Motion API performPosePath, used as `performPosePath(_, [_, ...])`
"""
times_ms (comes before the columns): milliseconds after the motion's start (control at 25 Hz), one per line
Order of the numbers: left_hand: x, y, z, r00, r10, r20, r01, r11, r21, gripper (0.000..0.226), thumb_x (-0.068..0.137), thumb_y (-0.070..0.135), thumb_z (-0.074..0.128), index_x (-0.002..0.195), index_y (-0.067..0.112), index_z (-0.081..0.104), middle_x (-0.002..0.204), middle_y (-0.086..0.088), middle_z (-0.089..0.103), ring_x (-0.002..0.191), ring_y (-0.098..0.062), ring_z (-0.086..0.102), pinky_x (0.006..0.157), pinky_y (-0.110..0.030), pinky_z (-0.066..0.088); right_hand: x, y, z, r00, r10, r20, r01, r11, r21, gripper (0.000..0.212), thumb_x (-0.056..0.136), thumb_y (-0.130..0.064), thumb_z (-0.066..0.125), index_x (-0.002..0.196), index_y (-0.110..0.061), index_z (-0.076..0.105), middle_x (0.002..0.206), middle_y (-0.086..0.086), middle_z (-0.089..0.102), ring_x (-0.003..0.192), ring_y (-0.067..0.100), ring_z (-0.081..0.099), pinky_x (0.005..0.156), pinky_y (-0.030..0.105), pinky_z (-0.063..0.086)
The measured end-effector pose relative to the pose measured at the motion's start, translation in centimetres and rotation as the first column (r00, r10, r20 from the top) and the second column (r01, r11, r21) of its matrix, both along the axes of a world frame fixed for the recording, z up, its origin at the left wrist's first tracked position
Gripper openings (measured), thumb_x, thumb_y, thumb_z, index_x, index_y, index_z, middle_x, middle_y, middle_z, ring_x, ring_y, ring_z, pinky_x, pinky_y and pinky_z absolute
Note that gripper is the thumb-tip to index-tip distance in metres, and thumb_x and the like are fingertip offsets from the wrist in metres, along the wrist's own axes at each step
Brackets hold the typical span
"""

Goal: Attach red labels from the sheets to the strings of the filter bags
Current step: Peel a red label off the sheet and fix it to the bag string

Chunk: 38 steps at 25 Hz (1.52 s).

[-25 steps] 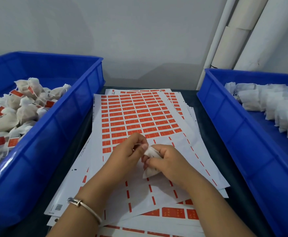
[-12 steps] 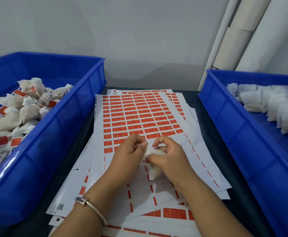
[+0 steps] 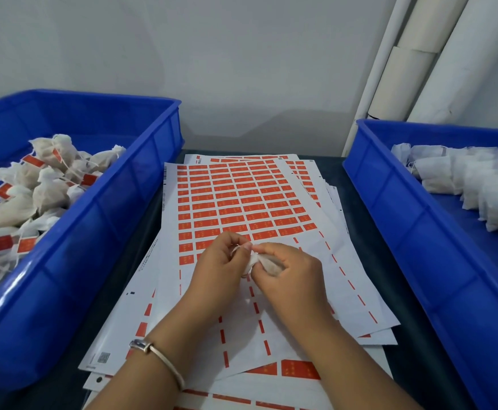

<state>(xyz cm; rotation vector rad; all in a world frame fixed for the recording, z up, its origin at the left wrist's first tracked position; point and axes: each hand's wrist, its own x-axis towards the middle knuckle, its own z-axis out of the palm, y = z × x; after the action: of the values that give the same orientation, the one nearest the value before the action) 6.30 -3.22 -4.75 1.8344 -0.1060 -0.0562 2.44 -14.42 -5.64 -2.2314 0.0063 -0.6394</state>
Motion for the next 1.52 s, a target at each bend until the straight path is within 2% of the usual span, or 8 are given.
performPosePath(160, [0.0,-0.3,-0.1,0.999,0.017,0.048,-0.017,1.000,-0.009,0.011,0.093,0.029,0.051,0.084,0.033,0.055,0.081,0.022,0.060,0.077,0.005,0.059,0.050,-0.001,0.040,0.0,0.0,0.3,0.995,-0.027,0.097,0.039,0.992,-0.121,0.031,0.079,-0.028,0.072,0.106,-0.014,0.073,0.099,0.000,0.074,0.088,0.015,0.071,0.079,0.018,0.046])
performPosePath(600, [-0.1,-0.3,-0.3,0.999,0.020,0.030,-0.017,0.994,-0.112,0.010,0.091,0.028,0.055,0.083,0.030,0.061,0.073,0.021,0.064,0.073,0.005,0.060,0.051,-0.003,0.042,-0.2,-0.2,0.8,0.993,0.020,0.114,0.009,0.969,-0.245,0.030,0.074,-0.022,0.078,0.100,-0.007,0.073,0.092,0.007,0.074,0.078,0.023,0.072,0.074,0.025,0.048])
performPosePath(680, [-0.2,-0.1,0.1,0.999,0.039,0.026,-0.035,0.988,-0.147,0.005,0.087,0.035,0.057,0.086,0.031,0.060,0.073,0.023,0.064,0.073,0.008,0.060,0.051,-0.003,0.041,-0.1,-0.1,0.7,0.998,0.021,0.064,-0.007,0.977,-0.213,0.029,0.079,-0.024,0.074,0.103,-0.008,0.072,0.096,0.006,0.073,0.082,0.023,0.071,0.076,0.024,0.047])
performPosePath(800, [-0.3,0.5,0.7,0.998,-0.050,0.027,0.054,0.977,-0.205,0.033,0.068,0.050,0.060,0.097,0.036,0.055,0.079,0.025,0.067,0.078,0.010,0.062,0.053,-0.002,0.042,0.2,-0.3,0.8,0.998,-0.026,-0.057,0.021,0.996,-0.084,0.032,0.087,-0.036,0.061,0.111,-0.016,0.067,0.105,-0.003,0.069,0.092,0.014,0.065,0.080,0.015,0.042])
performPosePath(1040, [0.0,0.5,0.6,0.996,-0.091,0.000,0.090,0.990,-0.111,0.032,0.078,0.024,0.070,0.100,0.038,0.053,0.078,0.021,0.067,0.078,0.007,0.062,0.053,-0.001,0.041,0.6,-0.8,1.3,0.961,0.021,-0.275,0.050,0.967,0.248,0.011,0.091,-0.035,0.056,0.101,-0.030,0.060,0.099,-0.021,0.056,0.083,-0.002,0.055,0.066,0.000,0.038])
performPosePath(1200, [0.3,0.8,0.3,1.000,0.016,-0.011,-0.017,0.988,-0.156,0.021,0.082,0.022,0.068,0.096,0.032,0.055,0.082,0.015,0.068,0.080,-0.004,0.065,0.061,-0.010,0.047,0.5,-0.5,2.0,0.879,0.231,-0.416,0.087,0.781,0.618,0.012,0.091,-0.035,0.058,0.083,-0.031,0.067,0.089,-0.017,0.064,0.090,0.009,0.060,0.074,0.015,0.050])
performPosePath(1360, [-0.3,0.4,0.5,0.989,-0.011,0.147,0.001,0.998,0.069,0.022,0.086,0.014,0.064,0.077,0.033,0.058,0.078,0.017,0.061,0.076,-0.002,0.059,0.056,-0.007,0.045,0.2,-0.7,2.6,0.811,0.526,-0.256,0.131,0.263,0.956,0.016,0.089,-0.015,0.059,0.084,-0.018,0.075,0.080,0.004,0.064,0.069,0.012,0.060,0.055,0.025,0.053])
performPosePath(1520, [-0.7,0.8,0.9,0.974,-0.082,0.213,0.054,0.990,0.134,0.035,0.088,0.014,0.061,0.079,0.048,0.056,0.084,0.031,0.058,0.085,0.006,0.056,0.062,-0.005,0.041,0.6,-1.1,2.2,0.845,0.470,-0.254,0.099,0.329,0.939,0.022,0.091,-0.016,0.058,0.081,-0.017,0.078,0.073,0.000,0.065,0.064,0.010,0.062,0.057,0.021,0.052])
